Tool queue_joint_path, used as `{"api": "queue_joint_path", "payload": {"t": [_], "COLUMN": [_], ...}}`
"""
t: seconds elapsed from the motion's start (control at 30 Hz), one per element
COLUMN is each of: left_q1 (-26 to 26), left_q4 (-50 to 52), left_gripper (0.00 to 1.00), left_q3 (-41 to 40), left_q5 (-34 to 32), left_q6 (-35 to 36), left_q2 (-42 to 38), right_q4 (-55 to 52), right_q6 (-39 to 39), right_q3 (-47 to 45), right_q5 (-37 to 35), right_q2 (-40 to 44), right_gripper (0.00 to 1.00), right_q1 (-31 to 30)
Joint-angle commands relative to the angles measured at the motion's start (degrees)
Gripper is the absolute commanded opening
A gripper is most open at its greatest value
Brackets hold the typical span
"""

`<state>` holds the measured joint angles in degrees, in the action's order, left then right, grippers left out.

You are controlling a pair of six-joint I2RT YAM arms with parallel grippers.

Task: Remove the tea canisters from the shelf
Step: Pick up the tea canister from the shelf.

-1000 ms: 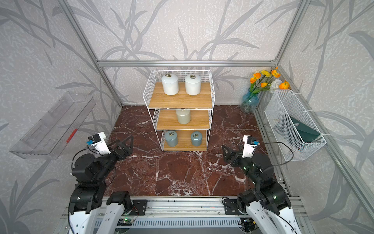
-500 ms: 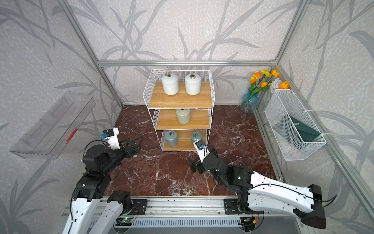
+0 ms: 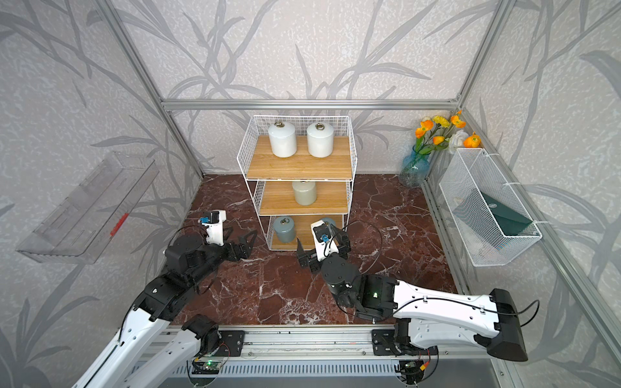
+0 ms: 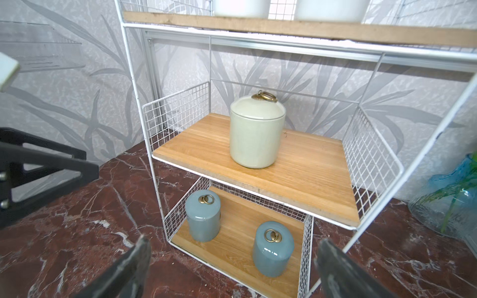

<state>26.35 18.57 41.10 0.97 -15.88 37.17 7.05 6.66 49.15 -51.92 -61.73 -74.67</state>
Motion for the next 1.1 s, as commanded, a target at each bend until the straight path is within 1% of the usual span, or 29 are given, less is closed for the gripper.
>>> {"api": "queue_joint_path", "payload": {"t": [0.0, 0.17, 0.3, 0.43, 0.57, 0.67, 0.73, 0.87, 1.07], "left_q1": [3.23, 8.44, 10.44, 10.86, 11.02, 11.02, 11.07, 11.04, 11.01], "left_q4": [-3.21, -6.33, -6.83, -7.74, -9.23, -9.47, -9.06, -9.17, -9.11], "left_gripper": [0.96, 0.95, 0.95, 0.95, 0.96, 0.96, 0.96, 0.96, 0.96], "left_q3": [2.08, 1.88, 2.17, 1.89, 1.11, 1.15, 1.37, 0.84, 0.34], "left_q5": [-7.49, -14.97, -18.38, -18.33, -18.21, -18.53, -18.55, -18.94, -19.23], "left_q6": [4.20, 6.68, 8.35, 8.09, 7.37, 7.29, 7.41, 7.06, 6.71], "left_q2": [2.23, 3.98, 4.64, 6.05, 6.76, 7.40, 7.83, 7.57, 7.24], "right_q4": [7.18, 12.05, 13.79, 17.09, 21.01, 23.48, 24.19, 23.78, 25.68], "right_q6": [-3.35, -2.11, -0.76, -2.16, -5.89, -8.27, -8.00, -6.23, -6.21], "right_q3": [2.09, 1.96, 2.48, 3.28, 5.22, 6.64, 7.09, 7.13, 7.34], "right_q5": [-5.06, -4.78, -2.82, -0.20, 2.99, 3.14, 2.48, 3.40, 8.07], "right_q2": [-2.92, -5.61, -7.01, -9.38, -12.95, -15.47, -16.71, -17.52, -18.99], "right_gripper": [0.99, 0.99, 0.99, 0.99, 0.99, 0.99, 0.99, 0.99, 0.99], "right_q1": [0.49, 2.75, 5.49, 7.22, 7.96, 8.66, 9.81, 12.31, 15.66]}}
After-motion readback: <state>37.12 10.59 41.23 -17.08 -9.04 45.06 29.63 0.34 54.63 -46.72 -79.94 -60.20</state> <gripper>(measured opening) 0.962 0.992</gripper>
